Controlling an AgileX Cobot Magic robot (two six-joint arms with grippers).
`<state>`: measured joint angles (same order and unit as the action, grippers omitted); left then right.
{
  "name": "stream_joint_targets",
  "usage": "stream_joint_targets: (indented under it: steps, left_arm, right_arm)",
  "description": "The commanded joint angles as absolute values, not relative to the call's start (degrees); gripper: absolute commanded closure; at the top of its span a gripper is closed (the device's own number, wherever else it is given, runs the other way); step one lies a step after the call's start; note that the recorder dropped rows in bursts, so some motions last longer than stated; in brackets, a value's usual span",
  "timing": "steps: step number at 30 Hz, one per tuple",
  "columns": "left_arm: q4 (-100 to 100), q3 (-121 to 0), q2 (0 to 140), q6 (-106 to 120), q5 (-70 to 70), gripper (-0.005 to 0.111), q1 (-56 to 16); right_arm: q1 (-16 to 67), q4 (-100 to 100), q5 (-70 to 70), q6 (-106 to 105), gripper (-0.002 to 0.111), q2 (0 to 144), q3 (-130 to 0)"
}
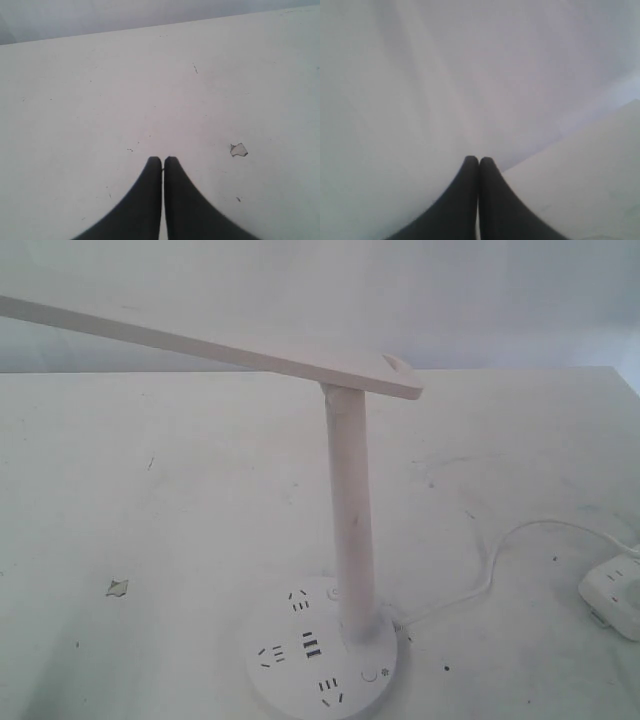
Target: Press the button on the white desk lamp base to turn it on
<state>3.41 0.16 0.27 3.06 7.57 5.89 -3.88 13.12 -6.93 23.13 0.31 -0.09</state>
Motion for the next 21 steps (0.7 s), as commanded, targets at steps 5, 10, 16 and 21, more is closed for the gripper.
stream_joint_targets:
  steps: [5, 10, 16, 21]
  left_arm:
    - [3.8, 0.0, 0.0, 2.9, 7.3, 0.106, 5.5]
    - [3.8, 0.0, 0.0, 2.9, 7.3, 0.106, 5.5]
    - [3.8, 0.0, 0.0, 2.9, 7.3, 0.106, 5.5]
    - [3.8, 0.0, 0.0, 2.9, 7.3, 0.106, 5.5]
  right_arm:
    - [-4.0, -2.6, -11.7, 31.3, 0.108, 0.0, -2.6]
    - [-4.0, -30.6, -9.5, 44.3, 0.108, 3.2, -12.0]
    - [-4.0, -64.3, -22.7, 65.7, 0.108, 16.9, -21.1]
    - [-4.0, -84.5, -29.1, 78.1, 0.108, 31.5, -27.1]
